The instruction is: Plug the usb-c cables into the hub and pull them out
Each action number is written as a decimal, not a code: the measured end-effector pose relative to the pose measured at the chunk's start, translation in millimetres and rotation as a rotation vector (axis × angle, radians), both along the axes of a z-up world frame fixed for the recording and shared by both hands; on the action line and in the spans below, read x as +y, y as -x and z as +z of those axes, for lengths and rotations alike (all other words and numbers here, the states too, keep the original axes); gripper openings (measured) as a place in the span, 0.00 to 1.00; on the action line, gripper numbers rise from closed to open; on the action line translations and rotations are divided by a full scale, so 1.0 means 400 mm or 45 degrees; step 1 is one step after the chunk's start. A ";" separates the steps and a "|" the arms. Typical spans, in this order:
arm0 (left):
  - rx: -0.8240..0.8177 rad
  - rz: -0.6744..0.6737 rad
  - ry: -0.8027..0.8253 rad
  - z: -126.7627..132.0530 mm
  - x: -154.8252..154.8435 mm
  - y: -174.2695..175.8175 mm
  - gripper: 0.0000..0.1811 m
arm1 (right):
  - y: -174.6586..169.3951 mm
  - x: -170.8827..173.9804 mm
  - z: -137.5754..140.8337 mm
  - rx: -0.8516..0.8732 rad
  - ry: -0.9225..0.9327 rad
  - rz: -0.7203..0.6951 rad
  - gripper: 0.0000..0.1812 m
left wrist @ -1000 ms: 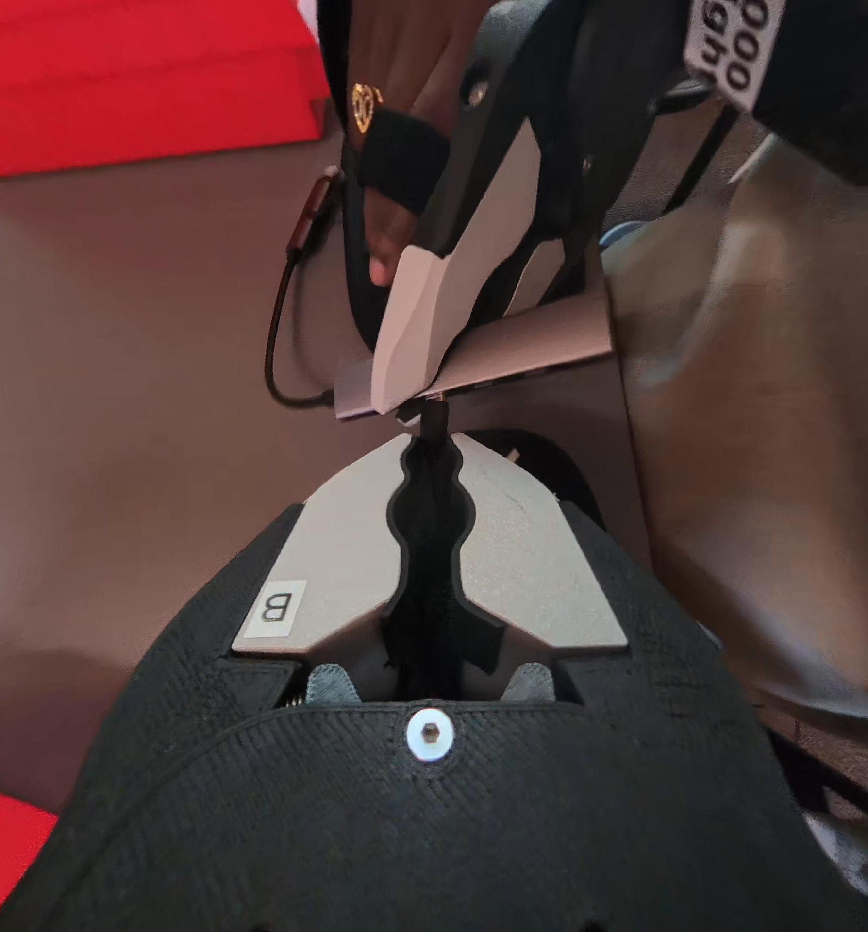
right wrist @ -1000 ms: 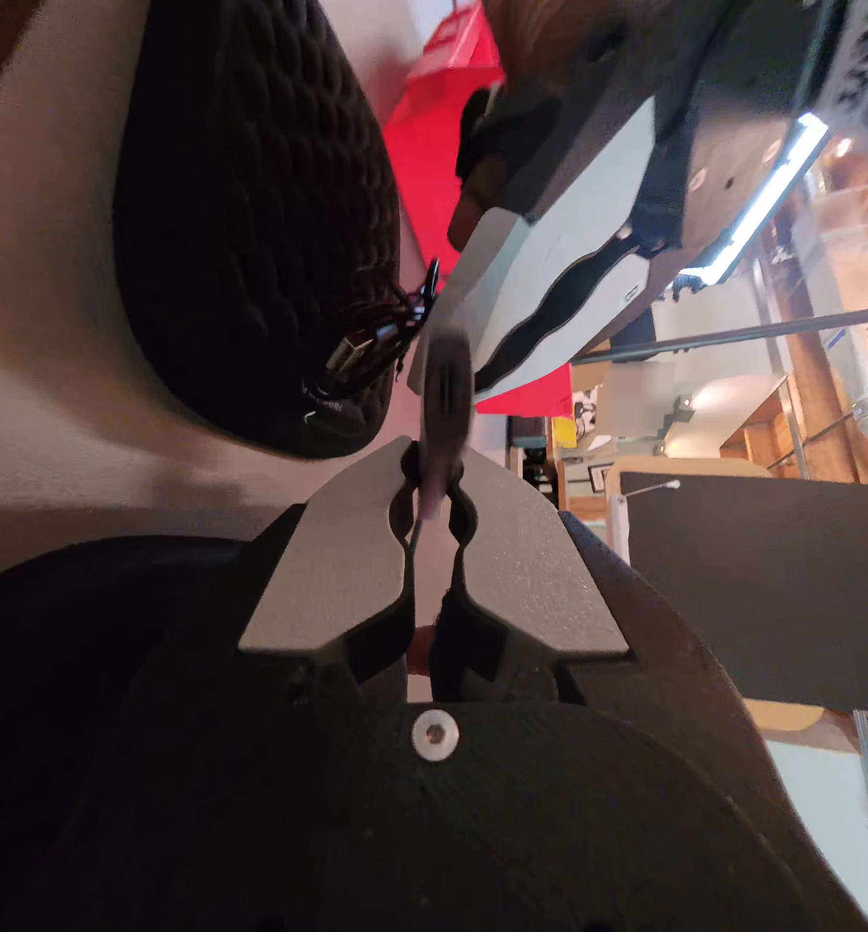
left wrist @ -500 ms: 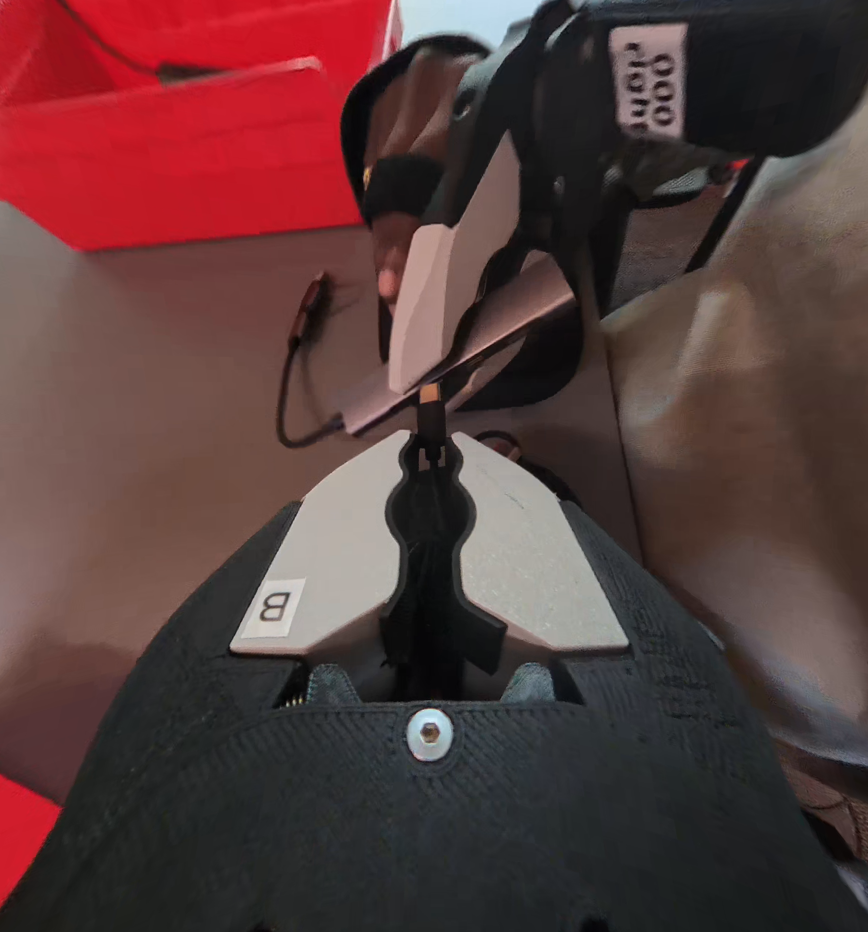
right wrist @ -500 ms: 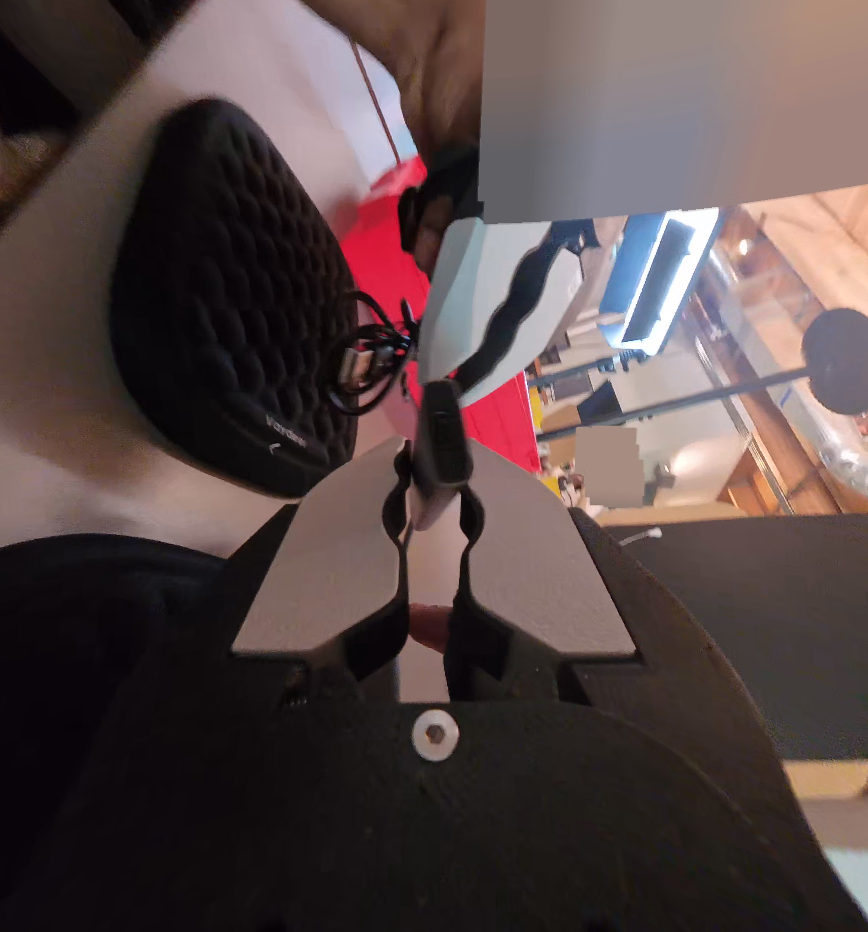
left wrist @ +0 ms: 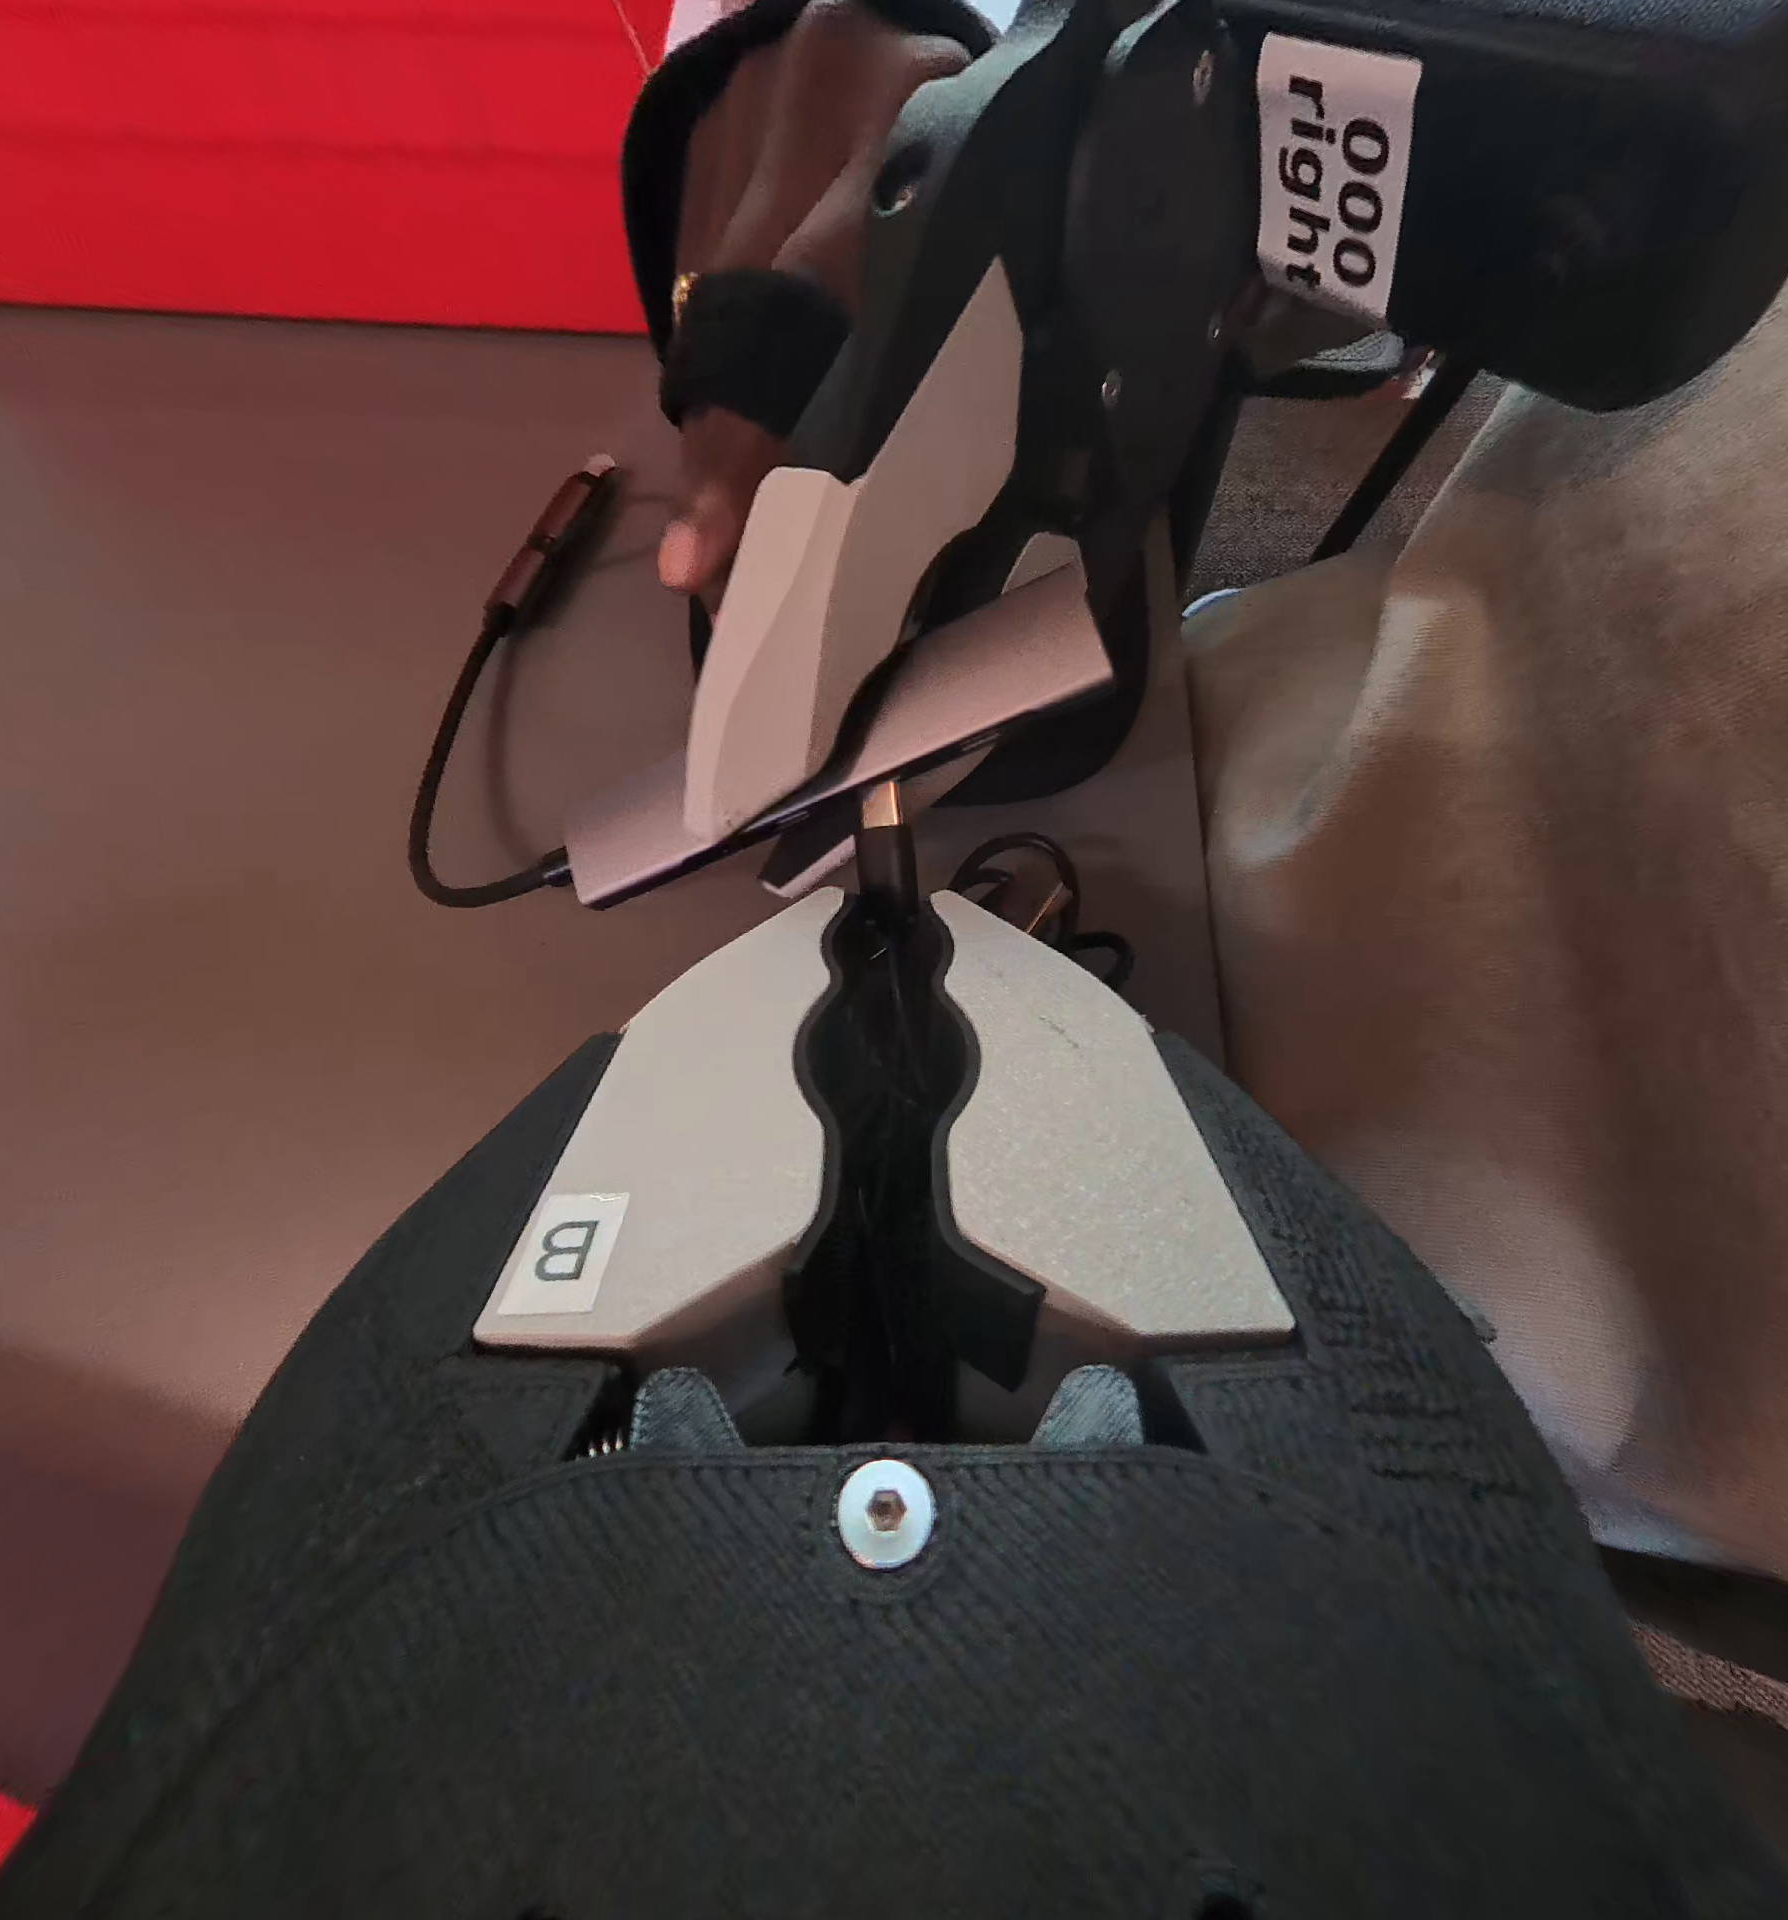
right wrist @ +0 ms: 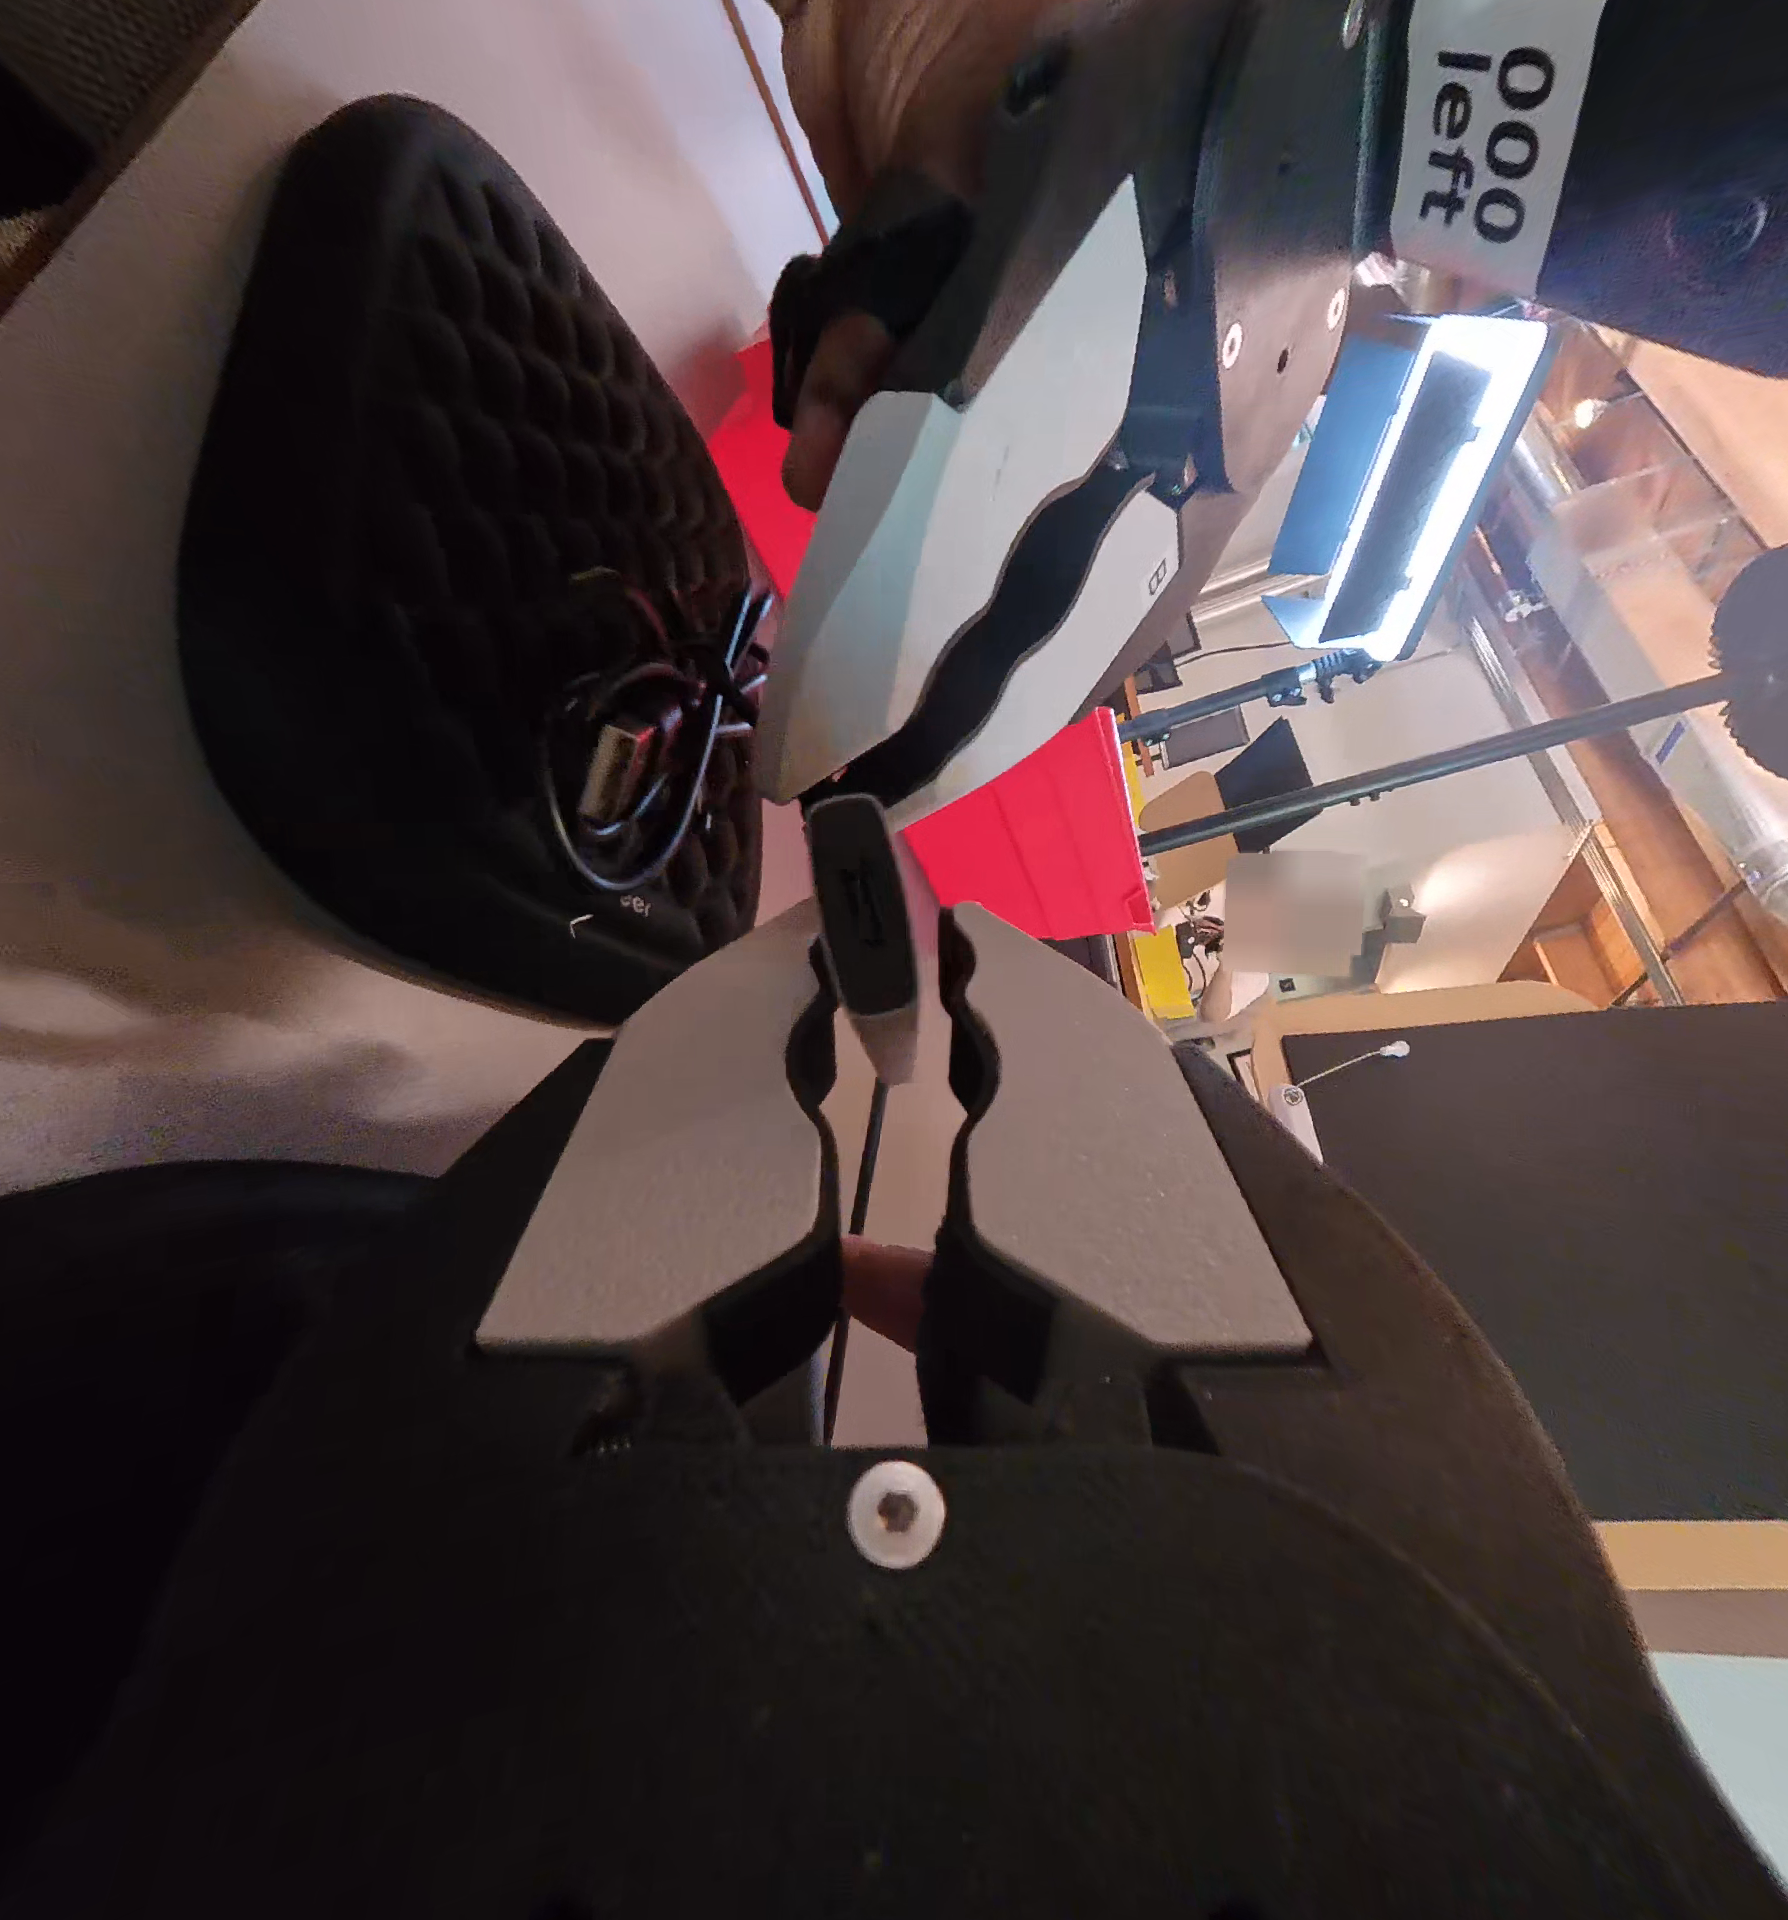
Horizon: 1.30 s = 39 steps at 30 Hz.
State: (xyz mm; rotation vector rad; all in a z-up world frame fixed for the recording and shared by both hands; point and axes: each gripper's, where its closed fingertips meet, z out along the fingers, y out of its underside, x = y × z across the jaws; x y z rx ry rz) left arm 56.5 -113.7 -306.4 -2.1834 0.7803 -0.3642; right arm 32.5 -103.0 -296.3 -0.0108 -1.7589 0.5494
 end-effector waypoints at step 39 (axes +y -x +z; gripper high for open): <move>0.004 0.411 -0.242 0.042 -0.120 0.190 0.05 | 0.059 -0.071 -0.100 -1.013 -0.633 0.397 0.15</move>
